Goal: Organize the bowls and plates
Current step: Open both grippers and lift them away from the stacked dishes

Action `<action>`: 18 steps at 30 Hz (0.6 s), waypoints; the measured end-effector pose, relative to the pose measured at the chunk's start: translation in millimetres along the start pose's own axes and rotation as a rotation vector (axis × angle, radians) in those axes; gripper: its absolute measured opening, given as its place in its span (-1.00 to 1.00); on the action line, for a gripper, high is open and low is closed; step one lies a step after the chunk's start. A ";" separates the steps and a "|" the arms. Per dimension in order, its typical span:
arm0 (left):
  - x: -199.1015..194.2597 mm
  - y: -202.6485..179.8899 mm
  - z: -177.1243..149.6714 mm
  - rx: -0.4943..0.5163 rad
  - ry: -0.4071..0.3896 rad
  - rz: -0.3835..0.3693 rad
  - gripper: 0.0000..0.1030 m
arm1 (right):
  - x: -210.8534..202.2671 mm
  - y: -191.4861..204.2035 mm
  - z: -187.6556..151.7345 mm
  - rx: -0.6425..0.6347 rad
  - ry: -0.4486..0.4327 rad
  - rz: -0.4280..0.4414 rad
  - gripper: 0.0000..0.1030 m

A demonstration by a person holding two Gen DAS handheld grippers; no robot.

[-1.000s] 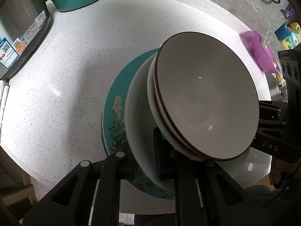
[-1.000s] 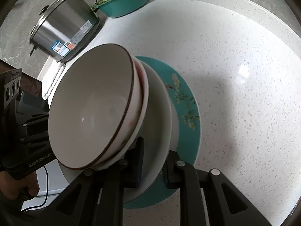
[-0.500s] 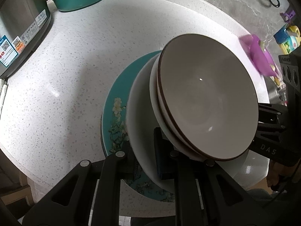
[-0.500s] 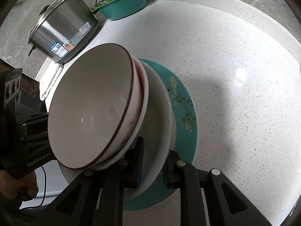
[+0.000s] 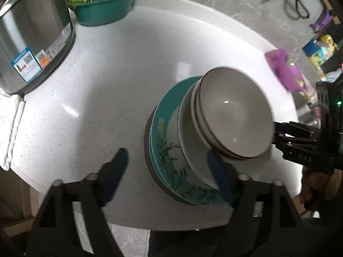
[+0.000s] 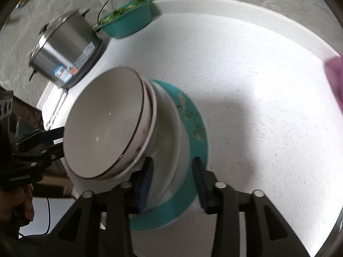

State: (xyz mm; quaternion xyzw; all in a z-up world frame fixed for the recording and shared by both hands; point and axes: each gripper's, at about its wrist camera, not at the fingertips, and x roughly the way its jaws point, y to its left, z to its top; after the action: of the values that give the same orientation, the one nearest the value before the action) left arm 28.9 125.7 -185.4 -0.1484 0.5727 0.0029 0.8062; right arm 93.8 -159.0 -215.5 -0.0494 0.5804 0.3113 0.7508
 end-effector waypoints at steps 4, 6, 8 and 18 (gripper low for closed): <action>-32.8 -2.1 9.4 0.038 -0.079 -0.009 1.00 | -34.5 -1.1 -6.6 0.069 -0.077 -0.011 0.50; -51.7 -8.4 13.5 0.056 -0.153 0.012 1.00 | -54.8 2.9 -8.7 0.081 -0.129 -0.009 0.76; -68.3 -19.0 12.3 0.074 -0.234 0.036 1.00 | -77.7 10.8 -9.6 0.065 -0.191 -0.016 1.00; -116.4 -74.8 -33.4 0.049 -0.337 -0.116 1.00 | -145.1 35.3 -36.6 0.004 -0.357 -0.071 1.00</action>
State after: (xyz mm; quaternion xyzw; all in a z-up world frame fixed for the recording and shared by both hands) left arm -28.9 65.3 -70.2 -0.1590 0.4201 -0.0327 0.8928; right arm 25.3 -206.2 -86.1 -0.0124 0.4365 0.2875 0.8525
